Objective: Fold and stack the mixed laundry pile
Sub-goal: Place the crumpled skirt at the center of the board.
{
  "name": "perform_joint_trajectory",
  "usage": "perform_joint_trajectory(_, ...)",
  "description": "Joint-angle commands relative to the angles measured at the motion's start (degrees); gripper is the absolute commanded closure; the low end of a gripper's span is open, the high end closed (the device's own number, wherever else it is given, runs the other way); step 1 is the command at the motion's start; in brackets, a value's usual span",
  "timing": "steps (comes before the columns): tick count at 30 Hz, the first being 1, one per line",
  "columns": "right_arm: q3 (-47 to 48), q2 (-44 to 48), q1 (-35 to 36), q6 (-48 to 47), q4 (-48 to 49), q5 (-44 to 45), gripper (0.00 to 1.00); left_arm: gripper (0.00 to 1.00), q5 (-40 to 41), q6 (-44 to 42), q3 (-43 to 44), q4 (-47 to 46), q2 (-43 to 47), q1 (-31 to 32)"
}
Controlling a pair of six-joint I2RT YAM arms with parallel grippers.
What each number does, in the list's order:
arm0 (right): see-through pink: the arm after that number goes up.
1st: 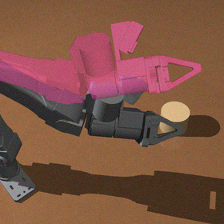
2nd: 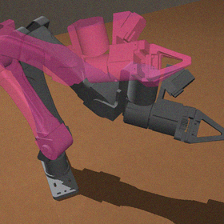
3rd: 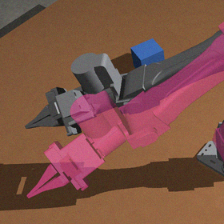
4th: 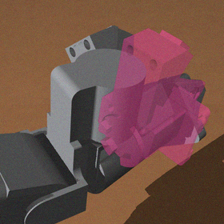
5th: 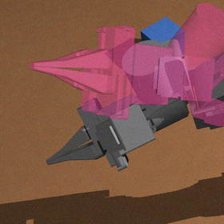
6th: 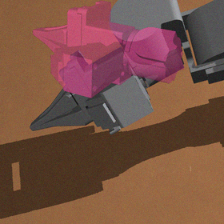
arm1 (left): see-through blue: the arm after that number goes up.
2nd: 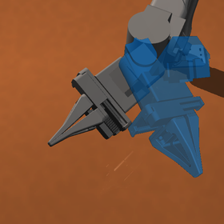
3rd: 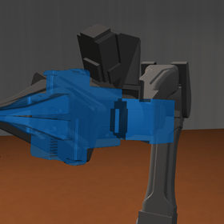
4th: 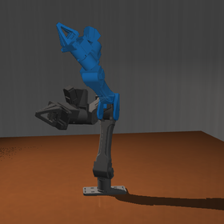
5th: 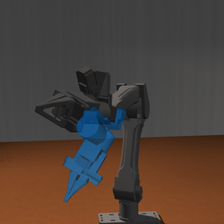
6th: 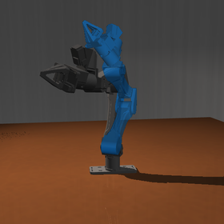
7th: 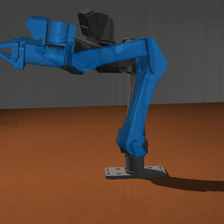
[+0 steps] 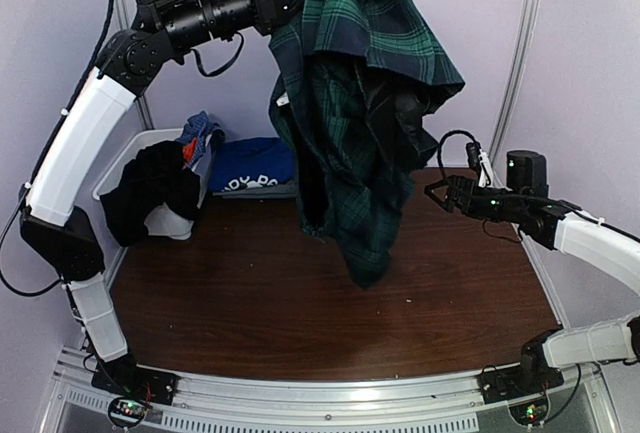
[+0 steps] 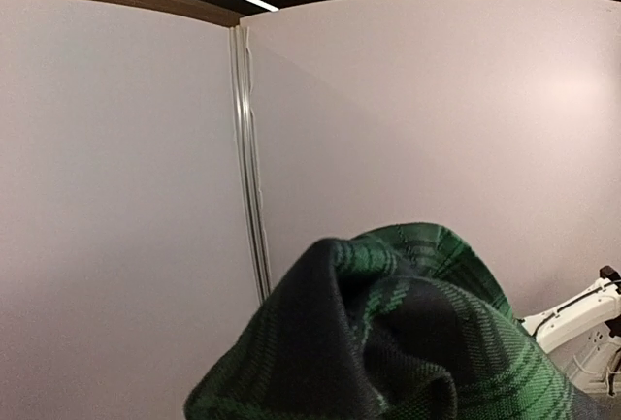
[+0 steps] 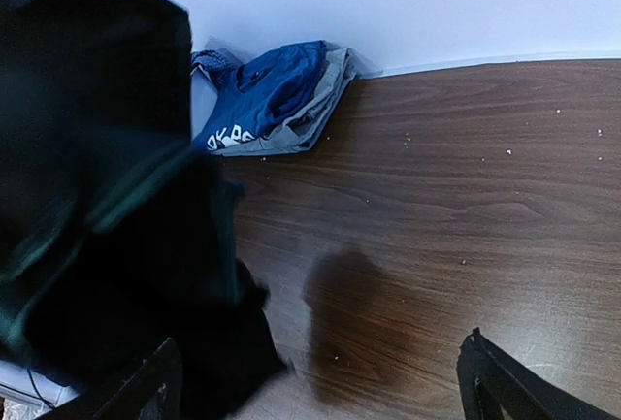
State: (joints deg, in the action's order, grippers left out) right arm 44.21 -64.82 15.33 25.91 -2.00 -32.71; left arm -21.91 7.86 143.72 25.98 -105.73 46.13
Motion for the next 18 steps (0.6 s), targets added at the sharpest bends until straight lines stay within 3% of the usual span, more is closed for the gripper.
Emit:
perform_joint_trajectory(1,-0.9,1.4,-0.4,-0.1,-0.5,1.7,0.0,1.0,0.8,0.6,-4.4,-6.9,2.0,-0.3)
perform_joint_trajectory(8,-1.1,2.6,-0.9,-0.9,-2.7,3.7,0.0,1.0,14.2,-5.6,-24.6,-3.7,7.4,0.8)
perform_joint_trajectory(11,-1.1,3.6,-1.7,-1.1,-3.9,4.8,0.0,1.0,11.6,-9.8,-25.7,-2.3,7.2,3.6)
perform_joint_trajectory(15,-1.3,5.4,-4.1,-1.4,-5.1,5.8,0.0,1.0,16.6,-20.1,-20.7,7.0,2.1,11.5)
perform_joint_trajectory(16,-1.2,5.6,-4.7,-1.6,-5.7,6.0,0.0,0.89,15.1,-21.1,-19.2,10.0,0.0,12.0)
perform_joint_trajectory(17,-1.1,5.9,-5.2,-1.9,-6.3,6.3,0.0,0.7,13.4,-21.7,-17.6,13.0,-1.5,12.0)
perform_joint_trajectory(18,-1.1,6.0,-5.5,-2.3,-7.0,6.5,0.0,0.44,12.8,-22.0,-17.0,15.5,-2.3,12.1)
